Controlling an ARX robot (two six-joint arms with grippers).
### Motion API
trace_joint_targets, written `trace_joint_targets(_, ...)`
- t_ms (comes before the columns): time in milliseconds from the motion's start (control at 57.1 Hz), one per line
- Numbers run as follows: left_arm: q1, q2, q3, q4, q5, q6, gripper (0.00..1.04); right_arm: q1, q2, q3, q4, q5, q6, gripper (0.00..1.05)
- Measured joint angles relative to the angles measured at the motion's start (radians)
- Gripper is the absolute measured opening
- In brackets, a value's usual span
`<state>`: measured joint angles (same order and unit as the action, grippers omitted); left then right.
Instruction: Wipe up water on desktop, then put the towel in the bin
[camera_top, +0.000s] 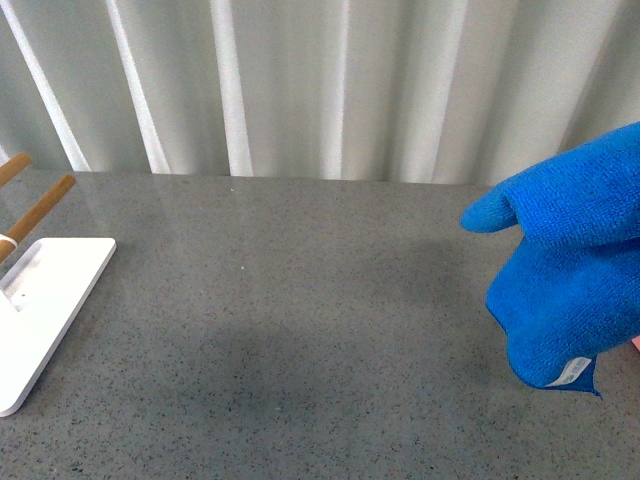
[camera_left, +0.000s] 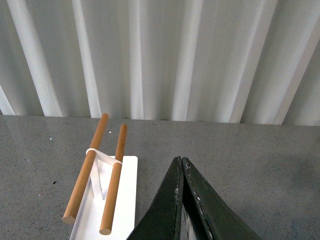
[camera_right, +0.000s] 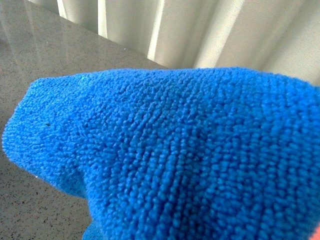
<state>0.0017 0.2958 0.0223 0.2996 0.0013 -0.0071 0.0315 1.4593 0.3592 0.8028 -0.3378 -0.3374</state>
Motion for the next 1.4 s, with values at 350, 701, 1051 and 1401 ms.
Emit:
trace_joint_targets(350, 0.000, -0.103, 0.000, -0.103, 0.000, 0.000, 0.04, 0.004, -0.003, 0.005, -0.017, 0.022, 0.019, 0.04)
trace_joint_targets(701, 0.000, -0.292, 0.000, -0.296, -0.001, 0.000, 0.04, 0.008, -0.003, 0.011, -0.031, 0.034, 0.039, 0.04)
trace_joint_targets(1051, 0.000, -0.293, 0.000, -0.299, -0.001, 0.000, 0.10, 0.029, 0.045, 0.071, -0.113, 0.097, 0.140, 0.04)
trace_joint_targets(1401, 0.000, -0.293, 0.000, -0.299, -0.001, 0.000, 0.71, 0.121, 0.293, 0.230, -0.224, 0.161, 0.325, 0.04)
